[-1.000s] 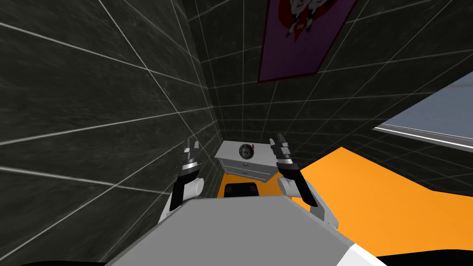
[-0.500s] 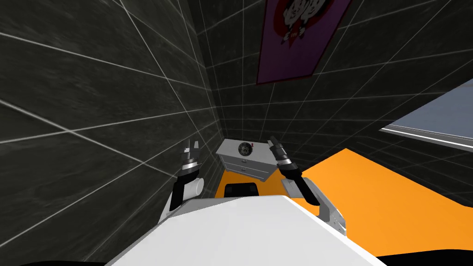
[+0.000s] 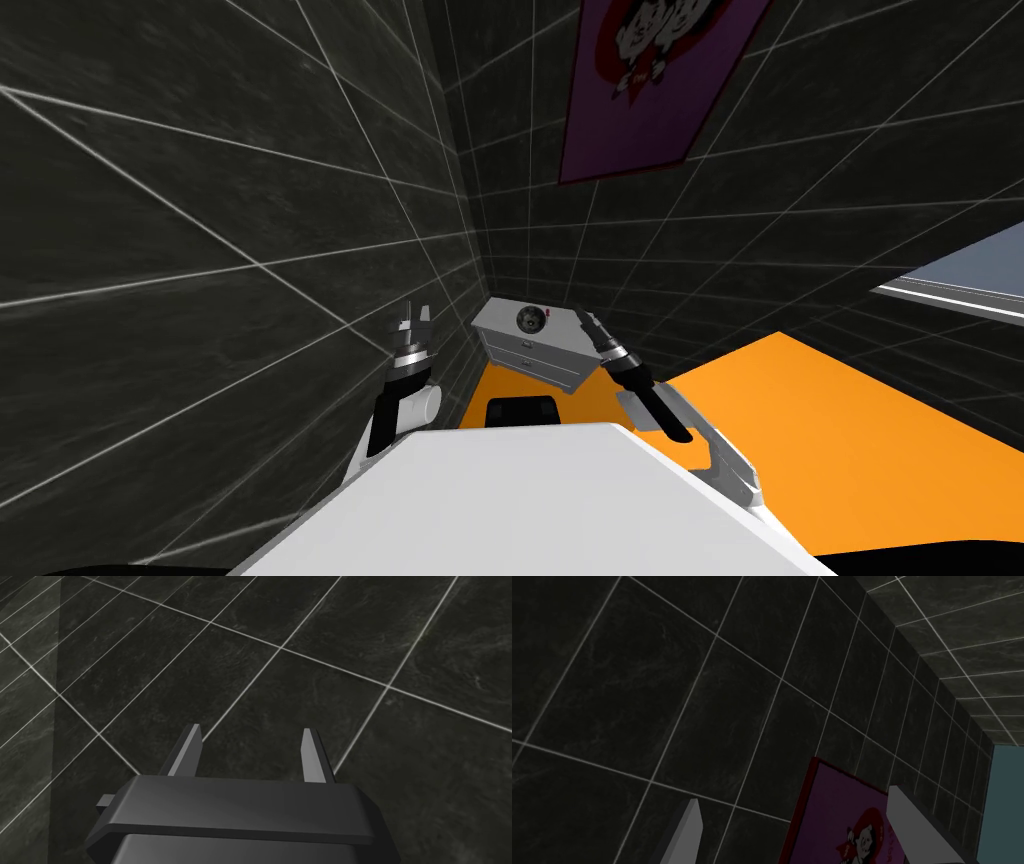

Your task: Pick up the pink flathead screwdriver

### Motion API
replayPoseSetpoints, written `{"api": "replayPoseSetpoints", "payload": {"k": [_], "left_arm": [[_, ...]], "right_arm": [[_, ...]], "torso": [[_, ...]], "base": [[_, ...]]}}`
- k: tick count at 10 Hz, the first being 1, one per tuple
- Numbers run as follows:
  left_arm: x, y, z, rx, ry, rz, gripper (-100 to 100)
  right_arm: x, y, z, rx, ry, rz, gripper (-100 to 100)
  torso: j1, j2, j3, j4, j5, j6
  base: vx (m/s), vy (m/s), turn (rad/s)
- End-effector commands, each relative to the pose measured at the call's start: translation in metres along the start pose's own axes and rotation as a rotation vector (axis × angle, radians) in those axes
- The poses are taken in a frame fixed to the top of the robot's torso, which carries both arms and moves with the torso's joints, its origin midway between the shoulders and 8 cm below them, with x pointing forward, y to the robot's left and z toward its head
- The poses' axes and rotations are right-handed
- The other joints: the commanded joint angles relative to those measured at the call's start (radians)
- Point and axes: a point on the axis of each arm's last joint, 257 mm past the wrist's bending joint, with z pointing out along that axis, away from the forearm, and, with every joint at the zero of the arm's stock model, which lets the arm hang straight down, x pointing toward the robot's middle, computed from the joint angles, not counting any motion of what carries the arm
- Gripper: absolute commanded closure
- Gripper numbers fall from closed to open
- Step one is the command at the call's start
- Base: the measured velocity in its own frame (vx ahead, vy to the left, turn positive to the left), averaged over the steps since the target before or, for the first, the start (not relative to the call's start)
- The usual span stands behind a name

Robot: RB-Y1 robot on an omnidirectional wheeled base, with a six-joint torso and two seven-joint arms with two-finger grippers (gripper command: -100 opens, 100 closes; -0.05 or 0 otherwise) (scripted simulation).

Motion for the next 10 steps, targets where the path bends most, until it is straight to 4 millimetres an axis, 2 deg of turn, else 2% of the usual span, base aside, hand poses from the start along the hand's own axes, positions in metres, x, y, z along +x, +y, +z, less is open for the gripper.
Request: {"api": "replayPoseSetpoints", "payload": {"k": [1, 4, 5, 6, 7, 8, 9, 10], "left_arm": [[0.0, 0.0, 0.0, 0.0, 0.0, 0.0, 0], [0.0, 0.0, 0.0, 0.0, 0.0, 0.0, 0], [0.0, 0.0, 0.0, 0.0, 0.0, 0.0, 0], [0.0, 0.0, 0.0, 0.0, 0.0, 0.0, 0], [0.0, 0.0, 0.0, 0.0, 0.0, 0.0, 0], [0.0, 0.0, 0.0, 0.0, 0.0, 0.0, 0], [0.0, 0.0, 0.0, 0.0, 0.0, 0.0, 0], [0.0, 0.0, 0.0, 0.0, 0.0, 0.0, 0]], "right_arm": [[0.01, -0.011, -0.004, 0.008, 0.066, -0.094, -100], [0.021, -0.022, -0.008, 0.013, 0.132, -0.196, -100], [0.028, -0.034, -0.014, 0.018, 0.185, -0.267, -100], [0.03, -0.035, -0.014, 0.017, 0.193, -0.285, -100], [0.036, -0.048, -0.02, 0.02, 0.246, -0.354, -100], [0.039, -0.049, -0.021, 0.019, 0.256, -0.374, -100], [0.044, -0.063, -0.028, 0.021, 0.309, -0.443, -100], [0.046, -0.064, -0.029, 0.019, 0.32, -0.465, -100]], "torso": [[0.0, 0.0, 0.0, 0.0, 0.0, 0.0], [0.0, -0.002, -0.001, -0.001, 0.0, -0.001], [0.0, -0.002, -0.001, 0.0, 0.0, 0.0], [0.0, -0.002, -0.001, 0.0, 0.0, -0.001], [0.0, -0.002, -0.001, -0.001, 0.0, 0.0], [0.0, -0.002, -0.001, -0.001, 0.0, -0.001], [0.0, -0.003, -0.001, -0.001, 0.0, 0.0], [0.0, -0.003, -0.002, -0.001, 0.0, -0.001]], "base": [[-0.055, -0.049, 0.154], [-0.037, -0.06, 0.138], [-0.048, -0.061, 0.209], [-0.037, -0.052, 0.131], [-0.047, -0.054, 0.245], [-0.035, -0.052, 0.112], [-0.033, -0.051, 0.239], [-0.019, -0.047, 0.131]]}}
